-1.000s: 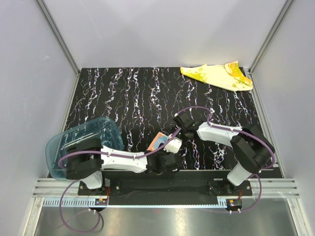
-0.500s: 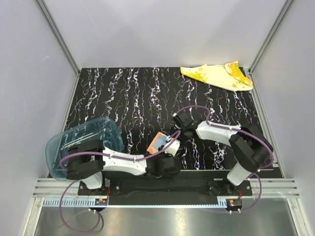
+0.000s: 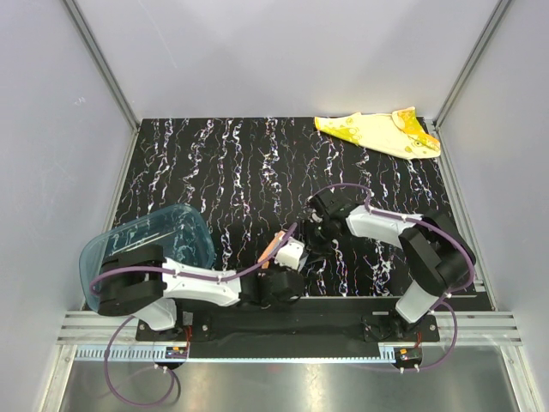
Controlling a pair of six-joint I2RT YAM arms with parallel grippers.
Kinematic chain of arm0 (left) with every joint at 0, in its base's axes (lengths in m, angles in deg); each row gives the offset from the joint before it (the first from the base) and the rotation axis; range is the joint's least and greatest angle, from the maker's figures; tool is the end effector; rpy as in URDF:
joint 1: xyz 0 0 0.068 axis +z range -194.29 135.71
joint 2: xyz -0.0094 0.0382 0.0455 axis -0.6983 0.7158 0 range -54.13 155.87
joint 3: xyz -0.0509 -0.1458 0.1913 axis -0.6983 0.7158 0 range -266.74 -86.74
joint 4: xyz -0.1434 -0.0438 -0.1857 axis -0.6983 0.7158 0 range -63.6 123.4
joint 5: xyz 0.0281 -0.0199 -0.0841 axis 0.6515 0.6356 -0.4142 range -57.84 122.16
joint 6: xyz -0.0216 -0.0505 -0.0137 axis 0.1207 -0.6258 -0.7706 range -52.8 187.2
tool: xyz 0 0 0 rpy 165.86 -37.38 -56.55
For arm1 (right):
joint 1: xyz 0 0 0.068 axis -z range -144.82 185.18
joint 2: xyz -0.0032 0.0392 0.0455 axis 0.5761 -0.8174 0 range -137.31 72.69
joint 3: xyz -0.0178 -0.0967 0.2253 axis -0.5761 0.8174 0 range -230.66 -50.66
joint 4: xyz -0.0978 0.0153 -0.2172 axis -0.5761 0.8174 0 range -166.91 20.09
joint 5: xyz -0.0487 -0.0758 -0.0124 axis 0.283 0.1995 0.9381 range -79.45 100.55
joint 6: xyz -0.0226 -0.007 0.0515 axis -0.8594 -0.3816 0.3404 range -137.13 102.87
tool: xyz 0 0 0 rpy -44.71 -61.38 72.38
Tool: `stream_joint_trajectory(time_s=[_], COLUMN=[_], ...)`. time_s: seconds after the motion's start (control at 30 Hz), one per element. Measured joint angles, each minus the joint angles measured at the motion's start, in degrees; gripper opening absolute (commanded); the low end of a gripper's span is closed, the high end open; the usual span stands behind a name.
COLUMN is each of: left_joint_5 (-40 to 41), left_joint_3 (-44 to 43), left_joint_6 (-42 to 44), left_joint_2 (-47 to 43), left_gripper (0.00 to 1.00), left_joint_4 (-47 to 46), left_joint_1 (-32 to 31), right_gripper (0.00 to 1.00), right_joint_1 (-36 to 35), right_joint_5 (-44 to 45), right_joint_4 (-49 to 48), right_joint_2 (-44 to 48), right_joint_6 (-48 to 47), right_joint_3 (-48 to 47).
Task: Roll the towels
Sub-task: Roll the towel
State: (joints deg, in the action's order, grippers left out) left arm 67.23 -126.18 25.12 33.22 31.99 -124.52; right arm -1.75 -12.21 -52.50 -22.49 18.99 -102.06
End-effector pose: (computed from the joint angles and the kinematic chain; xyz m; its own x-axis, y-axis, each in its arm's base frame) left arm 0.0673 -0.2570 0.1403 -0.6029 0.2691 -0.7510 0.4641 0.8840 -0.0558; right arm 0.2170 0.1824 0.1366 -0.9938 -0.0669 -0.0883 -0.1028 0.8545 0.5092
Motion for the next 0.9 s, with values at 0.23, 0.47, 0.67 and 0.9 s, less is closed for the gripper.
stream_joint_trajectory(time_s=[0.23,0.47,0.67,0.9], left_joint_5=[-6.1,-13.6,-16.3,-17.6], left_joint_3=[0.8,1.6,2.5,2.6], left_joint_6=[-0.1,-0.1,-0.2,-0.2], left_joint_2=[-2.8,-4.3,-5.8,-6.3], left_gripper=[0.01,0.01,0.0,0.0], left_joint_4=[-1.4,-3.5,-5.1,-5.9], left_joint_1=[1.2,4.3,5.8,6.7], right_gripper=[0.48,0.53,0.58,0.59], right_joint_1=[1.5,1.9,2.9,3.2], right_joint_5=[-0.8,1.0,4.0,6.8], right_joint_4=[3.8,7.5,11.9,15.6], right_joint_2=[0.0,-0.2,-1.6,-3.5], right_joint_6=[-1.8,-3.3,-4.9,-6.1], right_joint_3=[0.0,-1.5,-4.7,-8.1])
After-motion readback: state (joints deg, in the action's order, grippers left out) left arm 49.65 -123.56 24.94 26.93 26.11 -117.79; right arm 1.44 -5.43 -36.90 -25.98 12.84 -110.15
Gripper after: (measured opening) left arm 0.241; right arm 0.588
